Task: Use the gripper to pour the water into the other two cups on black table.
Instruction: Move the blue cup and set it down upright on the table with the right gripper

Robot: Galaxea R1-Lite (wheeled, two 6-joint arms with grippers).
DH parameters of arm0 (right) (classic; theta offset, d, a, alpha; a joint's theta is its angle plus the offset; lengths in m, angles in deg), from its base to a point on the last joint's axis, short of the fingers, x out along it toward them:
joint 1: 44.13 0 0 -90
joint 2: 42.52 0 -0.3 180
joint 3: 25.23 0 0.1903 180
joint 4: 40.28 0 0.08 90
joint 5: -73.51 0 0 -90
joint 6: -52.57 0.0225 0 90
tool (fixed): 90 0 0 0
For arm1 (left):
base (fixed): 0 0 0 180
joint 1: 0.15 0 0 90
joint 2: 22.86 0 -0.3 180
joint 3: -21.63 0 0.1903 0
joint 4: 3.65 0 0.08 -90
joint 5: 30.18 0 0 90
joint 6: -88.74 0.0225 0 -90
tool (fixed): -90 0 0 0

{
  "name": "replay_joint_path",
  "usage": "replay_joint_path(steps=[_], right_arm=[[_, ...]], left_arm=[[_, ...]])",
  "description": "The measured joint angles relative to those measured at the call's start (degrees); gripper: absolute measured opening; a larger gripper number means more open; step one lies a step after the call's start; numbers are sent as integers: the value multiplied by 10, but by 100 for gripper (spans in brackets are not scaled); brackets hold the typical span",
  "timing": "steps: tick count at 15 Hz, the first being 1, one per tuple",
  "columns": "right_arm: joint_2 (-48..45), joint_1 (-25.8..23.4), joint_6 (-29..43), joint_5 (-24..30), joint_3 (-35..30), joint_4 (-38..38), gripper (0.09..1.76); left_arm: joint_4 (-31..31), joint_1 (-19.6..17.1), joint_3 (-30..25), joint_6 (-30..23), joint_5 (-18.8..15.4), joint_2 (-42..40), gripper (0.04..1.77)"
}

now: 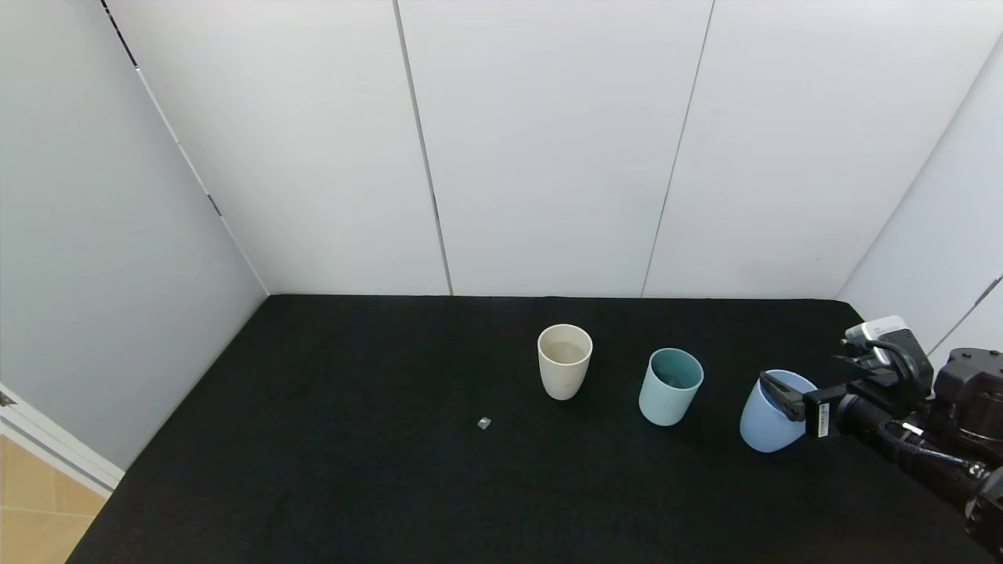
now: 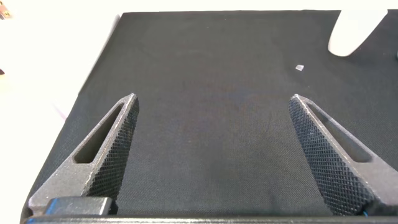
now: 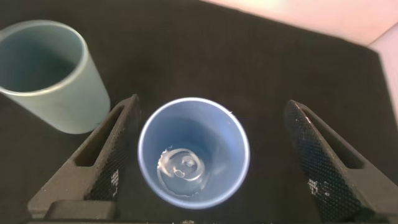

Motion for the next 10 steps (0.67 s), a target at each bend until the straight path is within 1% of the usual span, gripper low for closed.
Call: replay_joint_path(steps=[1,3,7,10], right_arm=[[-24,1,4,-1,-3,14,167],[-80,4,21,-7,-10,74,168],[-221,7,56,-30,-15,238,169],[-344,7,70,-56,-16,374,170]], left_arm=[[0,0,0,0,0,0,172],[0,0,0,0,0,0,172],[0,0,0,0,0,0,172],[0,0,0,0,0,0,172]])
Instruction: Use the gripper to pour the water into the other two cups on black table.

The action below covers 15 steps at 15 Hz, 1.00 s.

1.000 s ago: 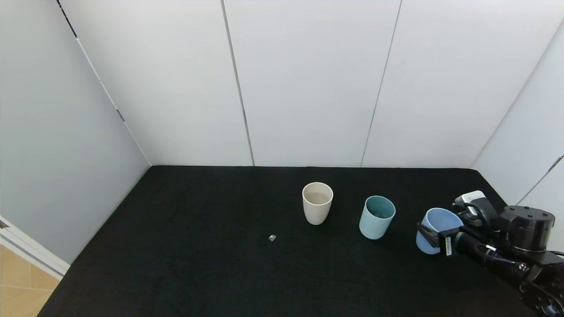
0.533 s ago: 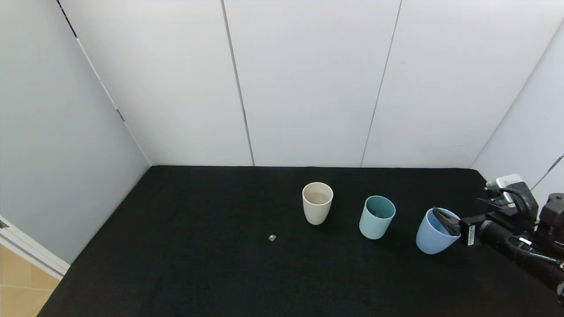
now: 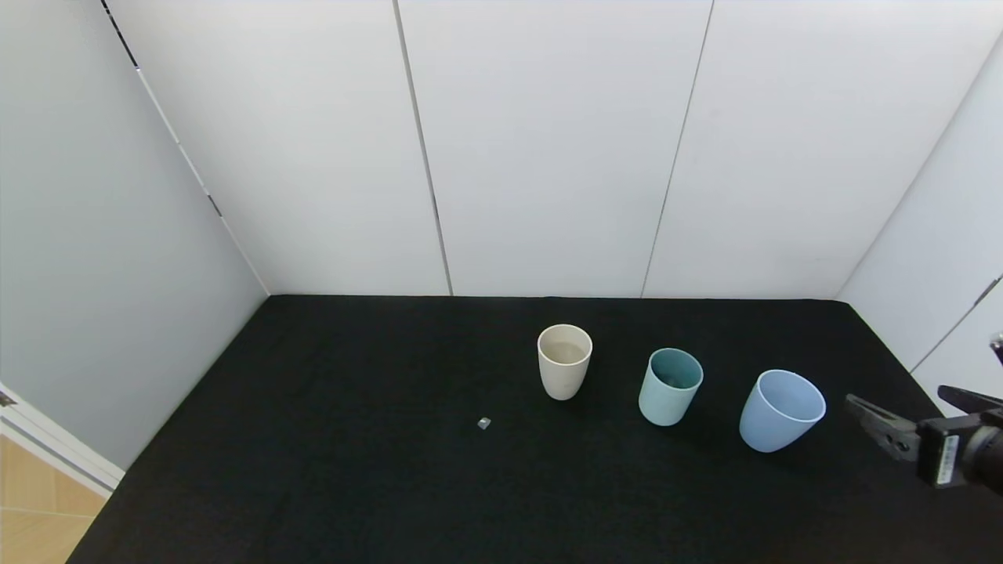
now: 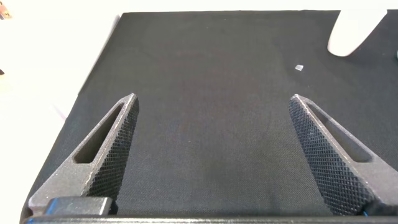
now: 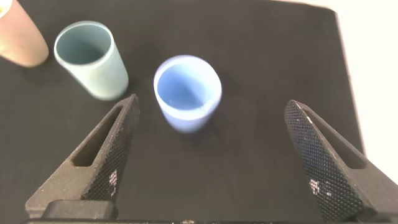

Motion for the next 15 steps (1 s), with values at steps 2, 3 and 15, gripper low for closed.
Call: replay_joint_path(steps=[2,3,15], right_arm=[[-87,0,7,-22,-1,94,170],[-130,0,9,-31,-1,140,170],[-540,-48,15,-125,-7,469,170]], left_arm=[[0,0,0,0,0,0,172],[0,0,0,0,0,0,172],[0,0,0,0,0,0,172]])
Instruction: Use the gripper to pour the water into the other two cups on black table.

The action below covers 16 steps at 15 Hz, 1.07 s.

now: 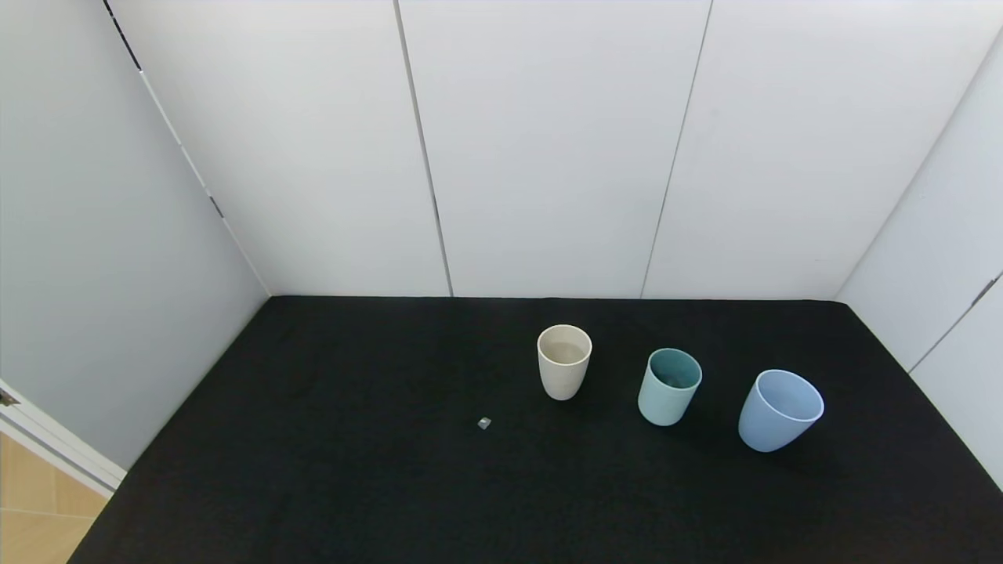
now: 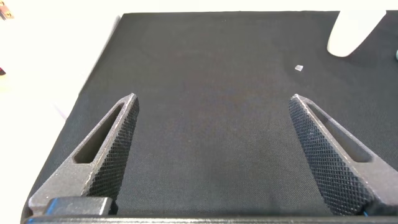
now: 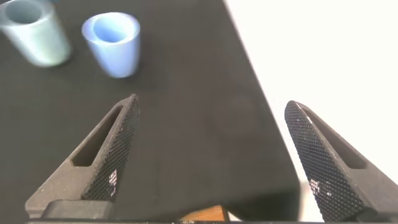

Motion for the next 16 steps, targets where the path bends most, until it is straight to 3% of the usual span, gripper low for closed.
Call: replay_joint_path(steps=[5,7,11,16], right_arm=[[-123,15,-47,12,-31,5,170],[-159,18,-52,19,-63,-27,170],[-182,20,-54,101,-137,-115,170],[-185,21,-44,164,-164,-89,170]], left_arm=[[0,0,0,0,0,0,172],[0,0,0,0,0,0,172],[0,0,0,0,0,0,172],[0,0,0,0,0,0,172]])
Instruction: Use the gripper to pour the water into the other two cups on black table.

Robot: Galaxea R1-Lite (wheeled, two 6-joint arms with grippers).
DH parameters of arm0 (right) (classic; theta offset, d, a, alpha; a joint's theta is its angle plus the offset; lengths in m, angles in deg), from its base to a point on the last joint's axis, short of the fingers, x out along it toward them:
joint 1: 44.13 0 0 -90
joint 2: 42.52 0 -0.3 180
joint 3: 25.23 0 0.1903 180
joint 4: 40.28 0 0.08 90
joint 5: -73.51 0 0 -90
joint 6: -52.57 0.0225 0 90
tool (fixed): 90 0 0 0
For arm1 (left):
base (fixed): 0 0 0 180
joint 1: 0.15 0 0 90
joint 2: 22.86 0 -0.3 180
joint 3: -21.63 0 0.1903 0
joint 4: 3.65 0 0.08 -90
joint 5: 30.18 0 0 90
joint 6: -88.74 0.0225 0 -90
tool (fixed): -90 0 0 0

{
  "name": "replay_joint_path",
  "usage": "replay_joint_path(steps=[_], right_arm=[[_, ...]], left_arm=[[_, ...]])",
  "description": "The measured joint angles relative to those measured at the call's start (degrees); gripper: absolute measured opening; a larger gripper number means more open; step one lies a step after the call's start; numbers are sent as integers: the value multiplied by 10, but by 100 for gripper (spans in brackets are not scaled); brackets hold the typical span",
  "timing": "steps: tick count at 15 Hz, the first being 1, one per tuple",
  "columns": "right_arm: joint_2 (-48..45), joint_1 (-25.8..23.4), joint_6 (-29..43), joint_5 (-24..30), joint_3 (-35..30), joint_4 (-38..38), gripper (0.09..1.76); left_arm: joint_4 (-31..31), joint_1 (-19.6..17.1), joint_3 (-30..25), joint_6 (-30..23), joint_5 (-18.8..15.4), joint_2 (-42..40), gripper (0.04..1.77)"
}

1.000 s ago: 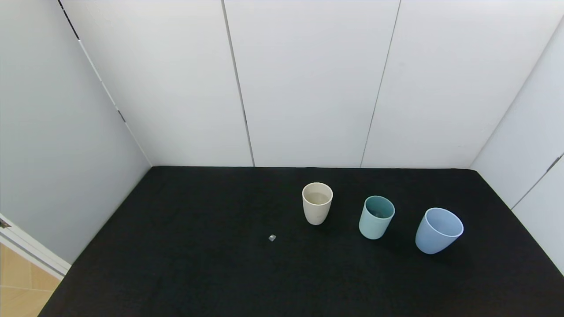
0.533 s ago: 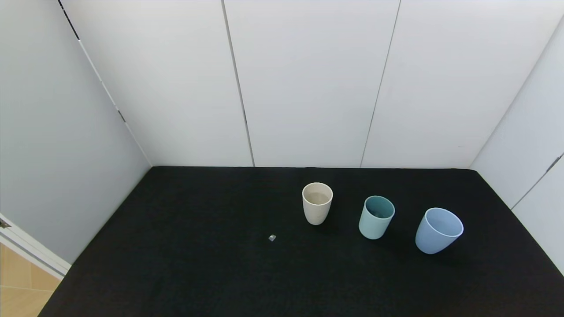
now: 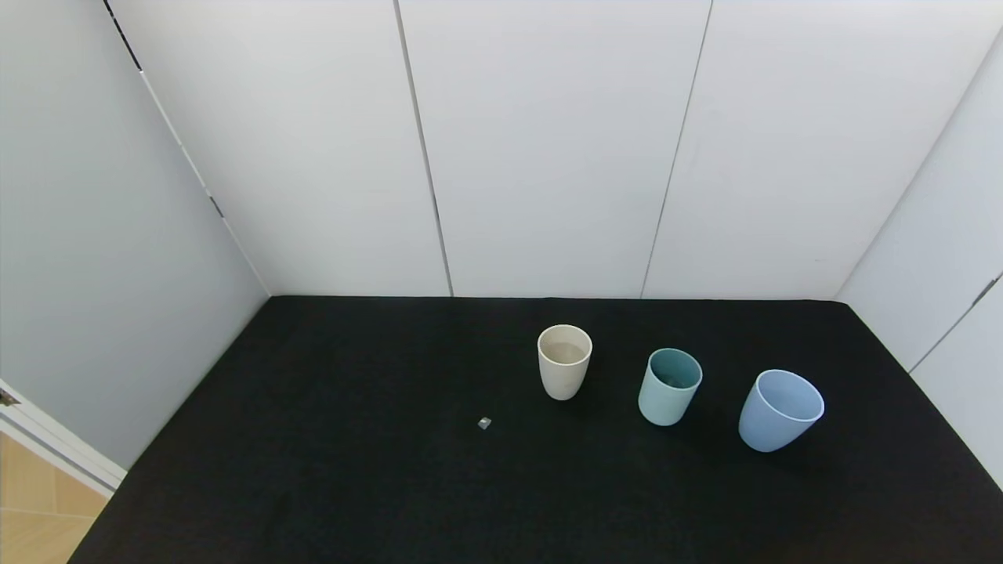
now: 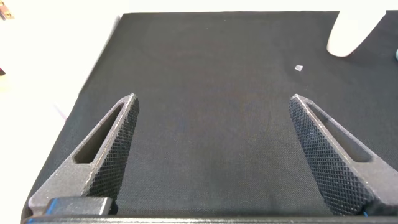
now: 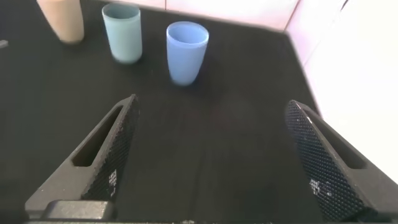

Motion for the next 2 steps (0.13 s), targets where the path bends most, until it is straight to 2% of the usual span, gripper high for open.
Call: replay_joint_path(steps=[2], right_arm=[[0,0,10,1,0,4,170]], left_arm=[[0,0,0,0,0,0,172]])
